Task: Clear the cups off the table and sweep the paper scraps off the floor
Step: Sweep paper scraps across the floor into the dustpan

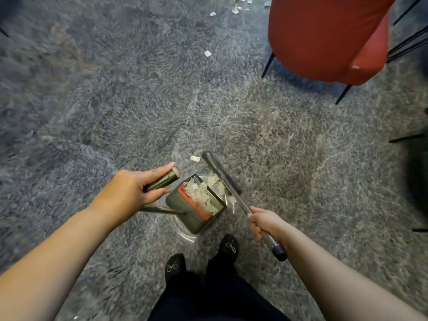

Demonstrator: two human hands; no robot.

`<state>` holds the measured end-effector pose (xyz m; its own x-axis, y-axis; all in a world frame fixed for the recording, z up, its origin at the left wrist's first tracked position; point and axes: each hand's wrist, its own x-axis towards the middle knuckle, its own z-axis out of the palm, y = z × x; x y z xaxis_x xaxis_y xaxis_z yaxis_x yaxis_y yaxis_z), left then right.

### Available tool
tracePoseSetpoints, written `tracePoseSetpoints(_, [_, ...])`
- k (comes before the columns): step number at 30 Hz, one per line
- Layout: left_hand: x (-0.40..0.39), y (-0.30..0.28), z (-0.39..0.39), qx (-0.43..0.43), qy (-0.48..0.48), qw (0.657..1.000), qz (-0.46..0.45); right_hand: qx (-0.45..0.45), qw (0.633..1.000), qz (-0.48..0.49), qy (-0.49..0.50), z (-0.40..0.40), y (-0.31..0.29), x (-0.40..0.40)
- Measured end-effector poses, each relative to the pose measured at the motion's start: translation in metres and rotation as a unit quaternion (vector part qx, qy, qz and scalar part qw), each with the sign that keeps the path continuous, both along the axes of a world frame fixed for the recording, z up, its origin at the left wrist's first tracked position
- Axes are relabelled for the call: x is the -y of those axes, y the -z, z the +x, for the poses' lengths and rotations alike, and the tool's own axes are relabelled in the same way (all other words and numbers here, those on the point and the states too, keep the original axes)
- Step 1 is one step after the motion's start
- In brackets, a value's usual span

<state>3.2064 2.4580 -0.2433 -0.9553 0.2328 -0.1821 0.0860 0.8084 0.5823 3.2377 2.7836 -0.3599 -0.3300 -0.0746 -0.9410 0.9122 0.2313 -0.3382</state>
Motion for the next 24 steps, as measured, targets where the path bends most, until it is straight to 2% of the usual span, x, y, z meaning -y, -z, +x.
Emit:
tracePoseSetpoints(4, [0.001,0.002,0.003,0.034,0.017,0.999,-0.023,0.028,0.999,-0.020,0.011,0.015,0.001,0.011])
tracePoseSetpoints(12, [0.006,0.008,0.013,0.022,0.032,0.998,-0.045,0.065,0.993,-0.061,0.075,0.030,-0.012,0.029])
tracePoseSetpoints(19, [0.025,0.012,0.039,0.008,0.031,0.999,-0.017,0.040,0.989,-0.081,0.117,0.046,-0.048,0.027])
tracePoseSetpoints(24, [0.052,0.011,0.058,-0.015,0.019,1.000,0.000,0.023,0.988,-0.055,0.144,0.067,-0.044,0.019])
